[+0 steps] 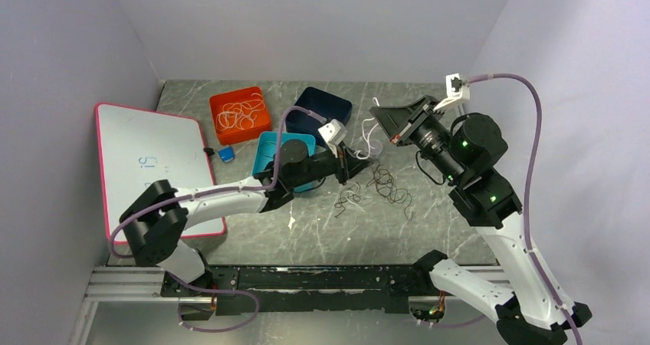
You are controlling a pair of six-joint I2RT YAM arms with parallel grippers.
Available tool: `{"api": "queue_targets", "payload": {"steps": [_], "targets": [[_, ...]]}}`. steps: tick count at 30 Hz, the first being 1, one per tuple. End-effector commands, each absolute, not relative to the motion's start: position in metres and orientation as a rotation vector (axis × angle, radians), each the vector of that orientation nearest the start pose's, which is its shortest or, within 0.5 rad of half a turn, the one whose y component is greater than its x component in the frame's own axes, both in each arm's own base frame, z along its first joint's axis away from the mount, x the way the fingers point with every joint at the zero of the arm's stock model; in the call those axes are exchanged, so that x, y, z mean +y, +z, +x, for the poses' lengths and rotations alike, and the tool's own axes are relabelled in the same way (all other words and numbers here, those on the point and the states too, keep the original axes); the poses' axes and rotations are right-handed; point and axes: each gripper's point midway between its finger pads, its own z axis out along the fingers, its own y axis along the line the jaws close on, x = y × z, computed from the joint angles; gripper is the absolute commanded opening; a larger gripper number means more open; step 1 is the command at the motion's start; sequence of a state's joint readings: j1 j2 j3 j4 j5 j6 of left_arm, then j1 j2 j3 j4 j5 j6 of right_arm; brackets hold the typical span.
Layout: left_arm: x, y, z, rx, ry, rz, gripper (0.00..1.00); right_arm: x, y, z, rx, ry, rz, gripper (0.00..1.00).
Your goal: Untangle the cables
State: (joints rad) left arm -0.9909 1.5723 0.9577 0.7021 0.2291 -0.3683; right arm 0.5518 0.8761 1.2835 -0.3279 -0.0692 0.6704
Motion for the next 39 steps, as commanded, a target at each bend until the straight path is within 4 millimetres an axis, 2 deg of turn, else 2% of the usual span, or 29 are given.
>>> {"api": "queue_targets", "payload": {"steps": [1,3,9,15,19,24,25,28,39], "targets": [[-0.424,0.297,0.229,1.431,-1.150,0.663,0.07,0.174,0.438,0.237,1.621,0.914,0.057,0.00],[-0.411,0.311,0.231,1.427,-1.089,0.650,0.07,0.170,0.424,0.236,1.649,0.882,0.058,0.01],[-0.375,0.369,0.239,1.386,-0.933,0.632,0.07,0.167,0.388,0.233,1.708,0.849,0.054,0.16],[-0.344,0.413,0.253,1.366,-0.873,0.583,0.07,0.173,0.369,0.234,1.730,0.861,0.033,0.25],[-0.318,0.433,0.273,1.381,-0.841,0.524,0.07,0.182,0.359,0.238,1.749,0.882,0.003,0.31],[-0.285,0.442,0.307,1.436,-0.744,0.470,0.07,0.193,0.355,0.237,1.748,0.922,-0.055,0.38],[-0.279,0.444,0.313,1.444,-0.723,0.461,0.07,0.195,0.344,0.238,1.771,0.921,-0.067,0.39],[-0.258,0.451,0.335,1.467,-0.662,0.425,0.07,0.200,0.337,0.236,1.780,0.933,-0.098,0.42],[-0.192,0.449,0.404,1.577,-0.487,0.330,0.07,0.205,0.325,0.234,1.785,0.947,-0.150,0.46]]}}
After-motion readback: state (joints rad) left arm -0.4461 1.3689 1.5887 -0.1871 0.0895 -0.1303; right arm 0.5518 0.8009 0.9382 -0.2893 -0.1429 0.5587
